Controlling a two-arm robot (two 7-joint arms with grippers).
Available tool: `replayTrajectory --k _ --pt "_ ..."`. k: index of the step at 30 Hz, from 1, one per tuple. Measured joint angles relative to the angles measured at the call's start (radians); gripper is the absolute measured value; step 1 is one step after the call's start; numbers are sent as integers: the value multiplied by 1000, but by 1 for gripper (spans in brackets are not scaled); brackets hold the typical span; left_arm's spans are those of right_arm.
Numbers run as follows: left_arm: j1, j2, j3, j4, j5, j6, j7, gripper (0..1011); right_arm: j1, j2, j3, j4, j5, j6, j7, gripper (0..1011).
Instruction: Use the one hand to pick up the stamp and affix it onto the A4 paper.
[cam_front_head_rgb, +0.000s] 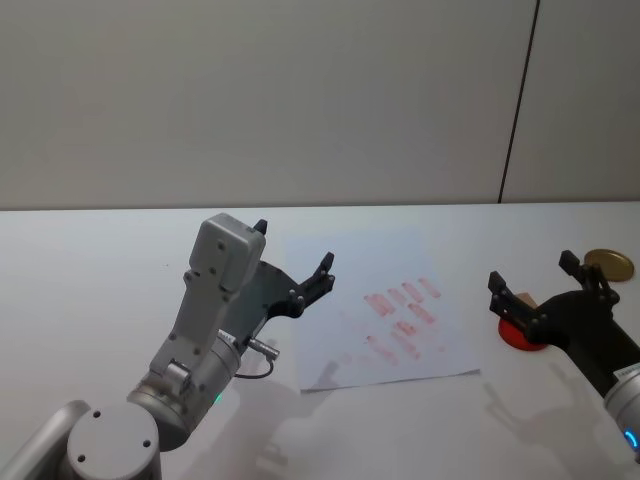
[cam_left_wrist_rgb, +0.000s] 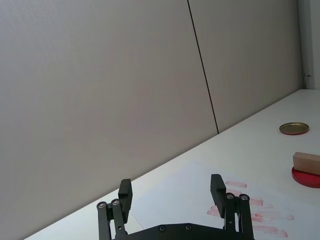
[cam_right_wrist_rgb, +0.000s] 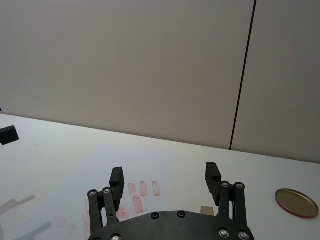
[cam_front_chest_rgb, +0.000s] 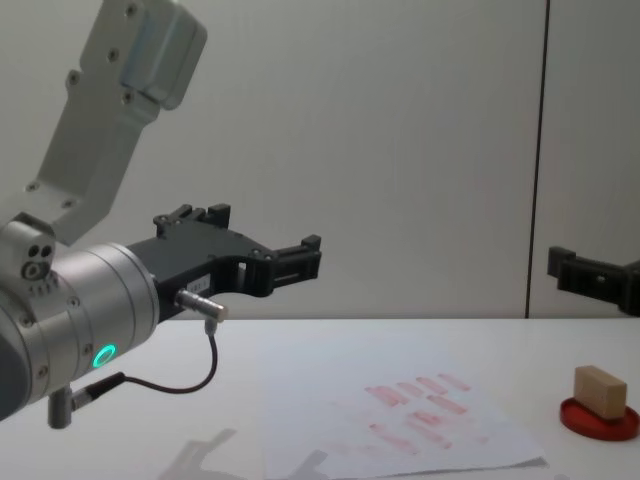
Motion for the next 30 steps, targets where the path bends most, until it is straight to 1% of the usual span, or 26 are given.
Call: replayTrajectory --k 30 --pt "0 0 0 0 0 0 0 993 0 0 0 0 0 1 0 1000"
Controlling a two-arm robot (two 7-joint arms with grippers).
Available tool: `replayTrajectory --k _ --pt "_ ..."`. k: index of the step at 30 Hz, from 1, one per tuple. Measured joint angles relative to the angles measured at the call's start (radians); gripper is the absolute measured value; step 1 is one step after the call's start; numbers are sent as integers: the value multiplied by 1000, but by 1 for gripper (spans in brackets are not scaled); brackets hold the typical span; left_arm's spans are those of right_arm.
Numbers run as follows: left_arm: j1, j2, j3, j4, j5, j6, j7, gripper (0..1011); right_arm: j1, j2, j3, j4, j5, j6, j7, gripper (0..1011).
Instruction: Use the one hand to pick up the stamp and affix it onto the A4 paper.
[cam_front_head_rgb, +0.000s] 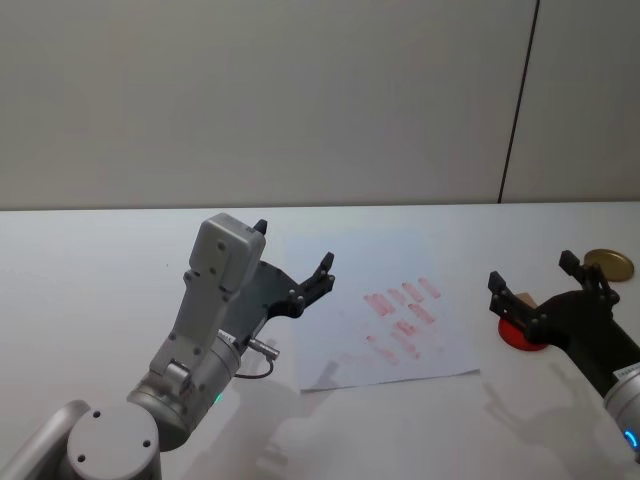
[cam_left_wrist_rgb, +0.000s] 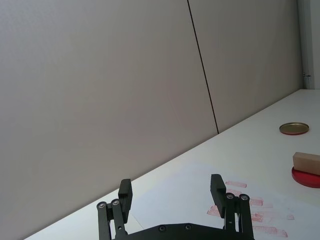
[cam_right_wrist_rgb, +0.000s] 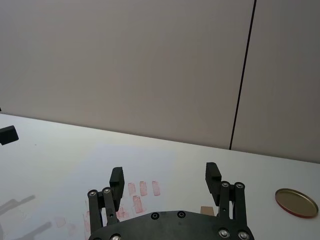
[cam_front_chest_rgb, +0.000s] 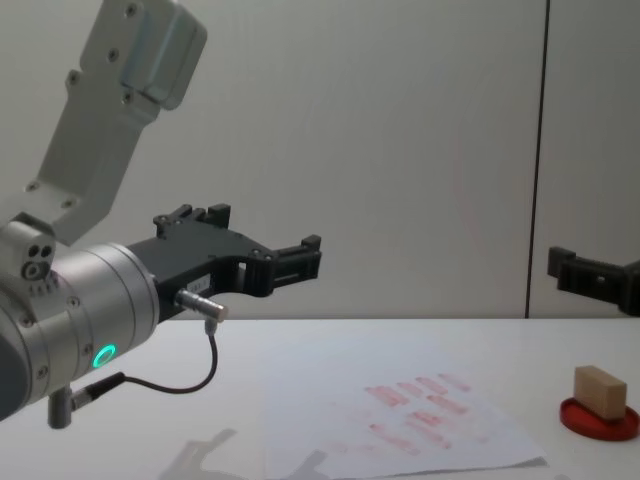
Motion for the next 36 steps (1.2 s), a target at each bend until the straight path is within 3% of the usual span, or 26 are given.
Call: replayTrajectory --k 11,24,36 --pt "0 0 0 0 0 0 0 993 10 -16 -2 -14 1 68 -30 1001" --pt "0 0 0 0 0 0 0 993 45 -43 8 -19 19 253 -116 1001" --pt "0 0 0 0 0 0 0 993 112 -60 34 40 44 392 -145 1001"
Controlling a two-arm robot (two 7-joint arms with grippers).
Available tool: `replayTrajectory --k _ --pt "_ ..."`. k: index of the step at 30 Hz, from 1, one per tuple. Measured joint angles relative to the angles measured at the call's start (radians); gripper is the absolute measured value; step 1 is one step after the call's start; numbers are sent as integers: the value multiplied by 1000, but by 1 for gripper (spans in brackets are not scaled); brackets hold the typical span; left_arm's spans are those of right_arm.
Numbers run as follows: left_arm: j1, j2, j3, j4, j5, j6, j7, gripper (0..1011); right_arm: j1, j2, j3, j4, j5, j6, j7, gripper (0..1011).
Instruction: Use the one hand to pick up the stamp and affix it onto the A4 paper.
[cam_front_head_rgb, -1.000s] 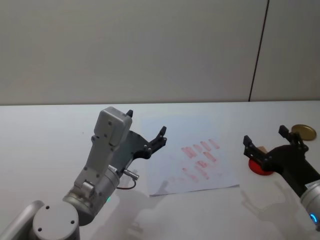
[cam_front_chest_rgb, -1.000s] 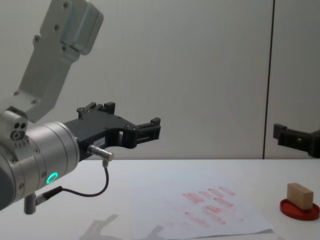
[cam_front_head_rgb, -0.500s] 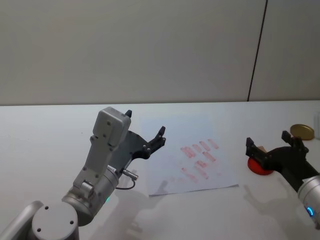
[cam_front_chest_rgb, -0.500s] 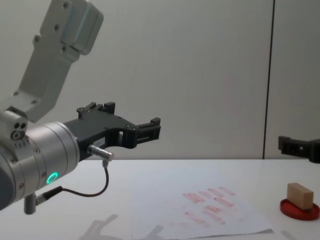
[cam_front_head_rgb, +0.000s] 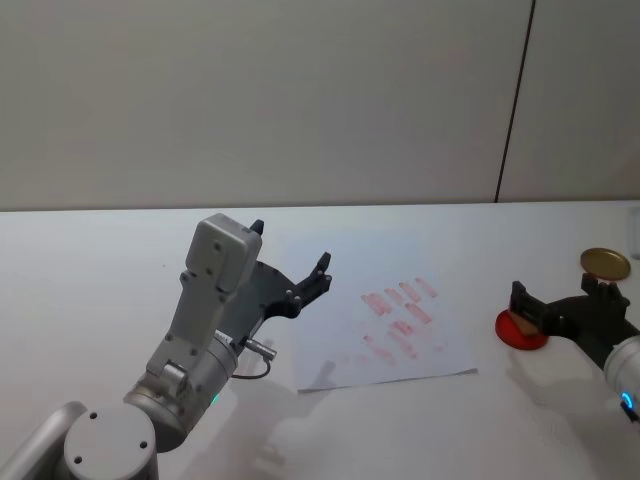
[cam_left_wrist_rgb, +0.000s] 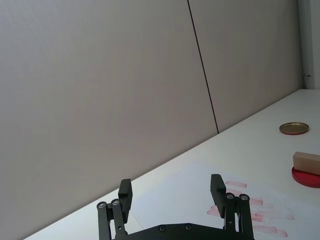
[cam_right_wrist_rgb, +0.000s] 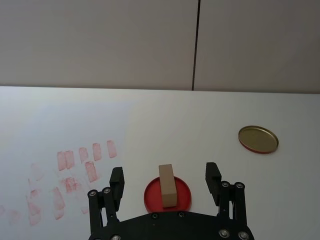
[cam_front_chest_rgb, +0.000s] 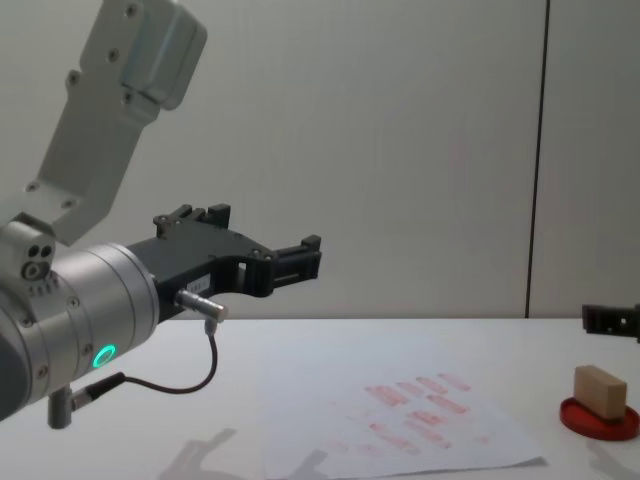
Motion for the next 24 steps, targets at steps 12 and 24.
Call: replayTrajectory --k 12,24 --pt "0 0 0 0 0 0 0 993 99 -30 2 124 -15 93 43 1001" --pt "0 0 0 0 0 0 0 993 194 -70 -17 268 -56 125 101 968"
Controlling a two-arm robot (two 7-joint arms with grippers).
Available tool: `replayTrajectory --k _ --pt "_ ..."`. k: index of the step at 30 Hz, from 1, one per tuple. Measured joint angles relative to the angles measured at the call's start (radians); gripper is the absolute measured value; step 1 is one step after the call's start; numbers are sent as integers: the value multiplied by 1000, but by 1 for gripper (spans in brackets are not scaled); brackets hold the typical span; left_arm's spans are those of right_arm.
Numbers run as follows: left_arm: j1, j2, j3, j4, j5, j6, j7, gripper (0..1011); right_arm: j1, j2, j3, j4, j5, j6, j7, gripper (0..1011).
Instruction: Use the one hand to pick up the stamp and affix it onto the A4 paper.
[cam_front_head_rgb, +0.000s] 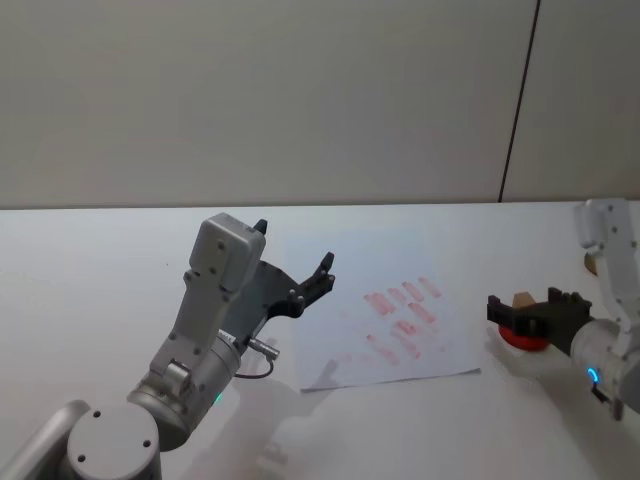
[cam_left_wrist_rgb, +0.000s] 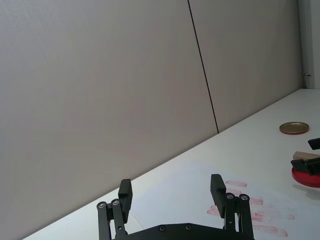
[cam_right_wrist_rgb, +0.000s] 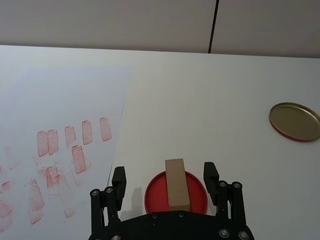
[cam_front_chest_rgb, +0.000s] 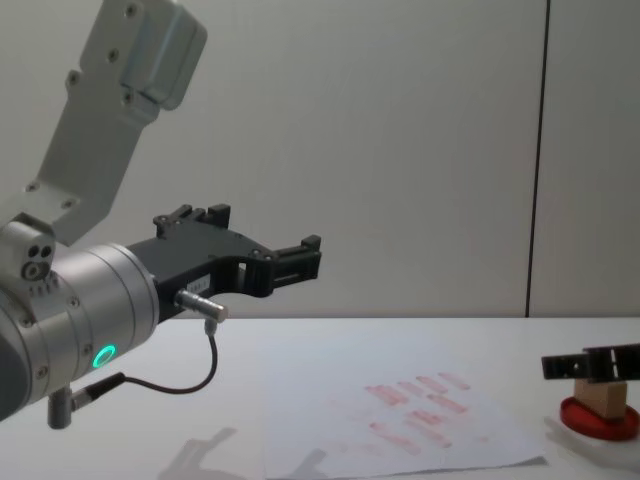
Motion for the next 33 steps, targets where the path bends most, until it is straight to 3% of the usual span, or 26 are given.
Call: replayTrajectory --k 7,10,26,33 --pt "0 0 0 0 0 0 0 993 29 -14 -5 49 -14 10 6 821" --pt "0 0 0 0 0 0 0 993 37 -18 -6 61 -18 12 6 708" --pt "0 0 0 0 0 0 0 993 28 -18 1 58 -24 20 -21 229" --pt "0 0 0 0 0 0 0 993 20 -16 7 52 -19 23 -34 219"
